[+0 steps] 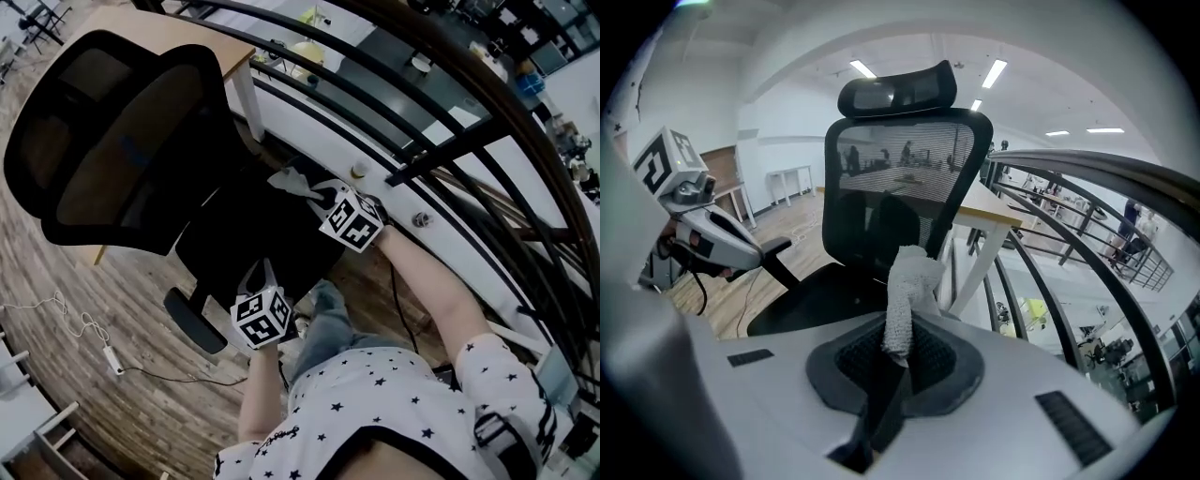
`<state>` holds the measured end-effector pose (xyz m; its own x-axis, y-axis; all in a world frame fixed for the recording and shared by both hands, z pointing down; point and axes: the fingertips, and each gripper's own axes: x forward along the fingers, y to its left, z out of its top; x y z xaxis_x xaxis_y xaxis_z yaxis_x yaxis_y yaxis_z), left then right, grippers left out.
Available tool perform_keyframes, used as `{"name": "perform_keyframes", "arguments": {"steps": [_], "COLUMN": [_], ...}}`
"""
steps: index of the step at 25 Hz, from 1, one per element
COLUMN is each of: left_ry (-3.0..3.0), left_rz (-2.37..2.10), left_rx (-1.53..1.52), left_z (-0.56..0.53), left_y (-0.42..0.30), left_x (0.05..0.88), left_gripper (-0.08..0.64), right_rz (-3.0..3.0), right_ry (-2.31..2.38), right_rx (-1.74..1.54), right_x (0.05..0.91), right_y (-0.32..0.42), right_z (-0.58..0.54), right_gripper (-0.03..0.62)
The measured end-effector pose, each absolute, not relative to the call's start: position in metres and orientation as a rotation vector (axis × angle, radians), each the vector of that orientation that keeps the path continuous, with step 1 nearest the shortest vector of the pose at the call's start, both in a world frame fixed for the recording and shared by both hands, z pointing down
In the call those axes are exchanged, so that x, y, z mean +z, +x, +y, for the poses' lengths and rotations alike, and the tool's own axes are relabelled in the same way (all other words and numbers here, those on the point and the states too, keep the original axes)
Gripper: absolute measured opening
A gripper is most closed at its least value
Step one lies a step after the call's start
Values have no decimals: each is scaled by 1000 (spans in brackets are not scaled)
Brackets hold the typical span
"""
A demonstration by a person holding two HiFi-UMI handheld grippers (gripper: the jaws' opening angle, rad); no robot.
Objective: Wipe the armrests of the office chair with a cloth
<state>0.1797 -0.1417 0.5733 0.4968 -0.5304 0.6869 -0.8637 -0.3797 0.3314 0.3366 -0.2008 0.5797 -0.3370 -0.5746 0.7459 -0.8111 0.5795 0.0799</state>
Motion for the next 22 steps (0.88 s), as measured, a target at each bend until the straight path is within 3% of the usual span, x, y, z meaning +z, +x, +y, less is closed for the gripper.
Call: {"name": "perform_keyframes", "arguments": {"steps": [22], "left_ry": [1991], "left_rz": [-1093], "left_rx": [711], "left_z": [-158], "left_y": [197], "left_x": [619], "left_gripper": [6], "right_rz": [-1825], "right_ry": [1007], "right_rx": [210], "right_x": [673], "right_y": [395], "right_z": [-316], "right_gripper": [31]}}
